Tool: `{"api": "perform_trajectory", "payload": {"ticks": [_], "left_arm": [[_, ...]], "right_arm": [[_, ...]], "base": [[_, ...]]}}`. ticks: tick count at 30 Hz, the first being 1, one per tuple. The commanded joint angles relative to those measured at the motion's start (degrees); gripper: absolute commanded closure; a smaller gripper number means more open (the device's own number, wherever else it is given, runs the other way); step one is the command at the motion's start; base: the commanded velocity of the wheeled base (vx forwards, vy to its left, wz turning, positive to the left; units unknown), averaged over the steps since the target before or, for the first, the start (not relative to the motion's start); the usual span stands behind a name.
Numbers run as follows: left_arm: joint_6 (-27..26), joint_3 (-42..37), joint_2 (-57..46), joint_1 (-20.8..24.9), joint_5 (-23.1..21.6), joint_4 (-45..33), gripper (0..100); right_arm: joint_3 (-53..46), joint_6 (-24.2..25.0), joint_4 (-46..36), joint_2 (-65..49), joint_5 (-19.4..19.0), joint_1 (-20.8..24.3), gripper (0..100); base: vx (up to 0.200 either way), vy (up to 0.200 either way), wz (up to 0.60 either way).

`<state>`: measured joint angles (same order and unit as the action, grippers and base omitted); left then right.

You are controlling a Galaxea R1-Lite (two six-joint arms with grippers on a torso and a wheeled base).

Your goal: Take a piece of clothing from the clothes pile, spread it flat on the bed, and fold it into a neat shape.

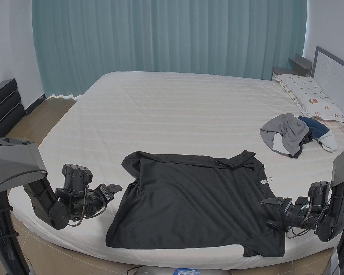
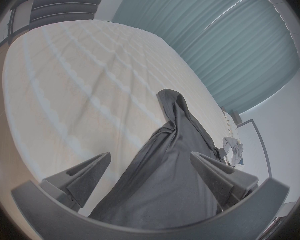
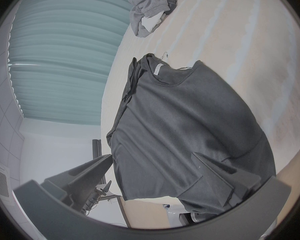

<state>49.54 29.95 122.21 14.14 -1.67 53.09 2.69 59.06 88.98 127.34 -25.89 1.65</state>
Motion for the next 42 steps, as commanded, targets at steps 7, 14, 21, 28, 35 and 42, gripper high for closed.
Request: {"api": "perform_trajectory", "payload": {"ticks": [7,14,21,28,35,42], "left_arm": [[-0.24,12.5,6.9,-0.25,1.05,-0.88,0],[-0.94,27.44,13.76,-0.69,1.32,-7.65,0],[-3.58,44.84,20.7,-1.92,2.02,-16.62,0],[-9.29,51.79,24.48,-2.19,4.75,-23.82,0],[-9.2,54.95,27.2,-2.01,5.01,-24.0,0],[-9.11,56.97,28.35,-0.96,5.27,-23.47,0]], "right_arm": [[-0.06,-0.18,0.67,0.19,0.05,0.29,0],[-0.06,-0.18,0.67,0.19,0.05,0.29,0],[0.03,-0.18,0.67,0.27,0.05,0.29,0],[0.03,-0.09,0.67,0.27,0.05,0.29,0],[0.03,-0.26,0.67,0.45,0.05,0.38,0],[-0.06,-0.53,0.67,0.45,0.05,0.38,0]], "base": [[0.0,0.0,0.0],[0.0,0.0,0.0],[0.0,0.0,0.0],[0.0,0.0,0.0],[0.0,0.0,0.0],[0.0,0.0,0.0]]}}
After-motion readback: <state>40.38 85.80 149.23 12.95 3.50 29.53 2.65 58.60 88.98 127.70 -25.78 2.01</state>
